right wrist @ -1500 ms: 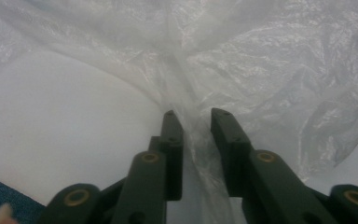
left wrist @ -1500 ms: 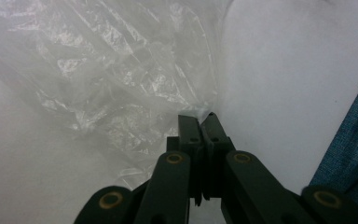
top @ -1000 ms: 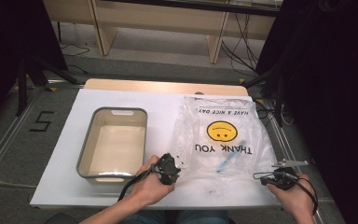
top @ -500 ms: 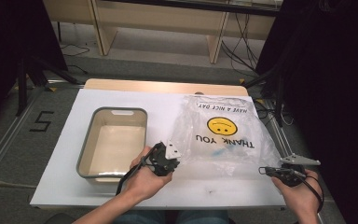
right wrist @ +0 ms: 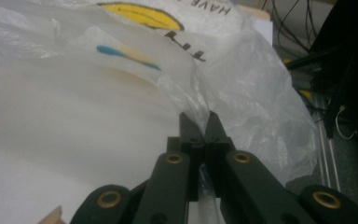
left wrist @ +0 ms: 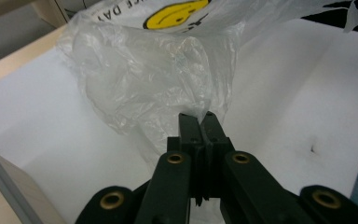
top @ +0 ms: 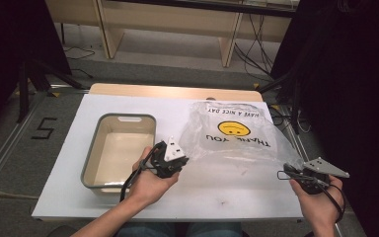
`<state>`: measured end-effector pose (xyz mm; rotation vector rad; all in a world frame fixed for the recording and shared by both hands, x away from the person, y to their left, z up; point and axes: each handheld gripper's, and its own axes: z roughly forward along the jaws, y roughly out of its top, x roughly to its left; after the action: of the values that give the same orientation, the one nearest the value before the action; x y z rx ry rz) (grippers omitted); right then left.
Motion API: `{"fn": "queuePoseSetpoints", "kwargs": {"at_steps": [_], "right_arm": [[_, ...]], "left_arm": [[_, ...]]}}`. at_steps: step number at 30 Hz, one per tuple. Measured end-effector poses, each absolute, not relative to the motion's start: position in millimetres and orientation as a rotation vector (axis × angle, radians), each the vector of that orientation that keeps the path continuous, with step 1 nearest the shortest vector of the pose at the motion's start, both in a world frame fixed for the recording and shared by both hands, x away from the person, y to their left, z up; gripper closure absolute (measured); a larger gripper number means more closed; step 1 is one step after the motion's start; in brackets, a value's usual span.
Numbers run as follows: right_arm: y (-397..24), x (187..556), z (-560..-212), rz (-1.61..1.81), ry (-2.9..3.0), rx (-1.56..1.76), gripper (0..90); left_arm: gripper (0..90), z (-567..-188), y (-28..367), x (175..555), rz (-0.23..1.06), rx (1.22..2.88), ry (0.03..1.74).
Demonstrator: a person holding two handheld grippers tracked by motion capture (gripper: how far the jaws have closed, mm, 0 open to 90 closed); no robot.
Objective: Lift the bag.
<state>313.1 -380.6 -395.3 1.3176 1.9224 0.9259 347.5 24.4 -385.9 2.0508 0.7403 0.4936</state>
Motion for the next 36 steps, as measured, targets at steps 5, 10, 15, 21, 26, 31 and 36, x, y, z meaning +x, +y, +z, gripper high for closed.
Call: {"fn": "queuePoseSetpoints", "kwargs": {"at_steps": [5, 10, 15, 21, 26, 31, 36], "right_arm": [[-380.8, 312.4, -393.5, 0.970, 1.867, 1.313, 90.0], [-381.8, 311.9, -393.3, 1.000, 1.833, 1.318, 90.0], [-380.0, 310.8, -388.7, 1.020, 1.790, 1.297, 90.0], [-378.2, 311.9, -385.4, 1.035, 1.779, 1.286, 90.0], [-377.3, 312.4, -385.1, 1.043, 1.773, 1.283, 90.0], [-377.4, 312.3, -383.7, 1.062, 1.754, 1.281, 90.0], [-376.3, 311.9, -379.4, 1.076, 1.727, 1.271, 90.0]], "left_arm": [[89.6, -386.0, 26.6, 349.3, 0.519, 2.016, 0.730], [89.7, -385.4, 27.4, 349.8, 0.536, 1.986, 0.719], [89.7, -379.1, 29.6, 349.1, 0.564, 1.944, 0.698], [89.7, -374.1, 32.6, 350.3, 0.576, 1.921, 0.693], [89.6, -375.9, 33.3, 352.2, 0.579, 1.920, 0.693], [89.7, -374.8, 33.6, 352.2, 0.587, 1.903, 0.689], [89.7, -370.0, 33.9, 350.3, 0.600, 1.881, 0.673]]}}
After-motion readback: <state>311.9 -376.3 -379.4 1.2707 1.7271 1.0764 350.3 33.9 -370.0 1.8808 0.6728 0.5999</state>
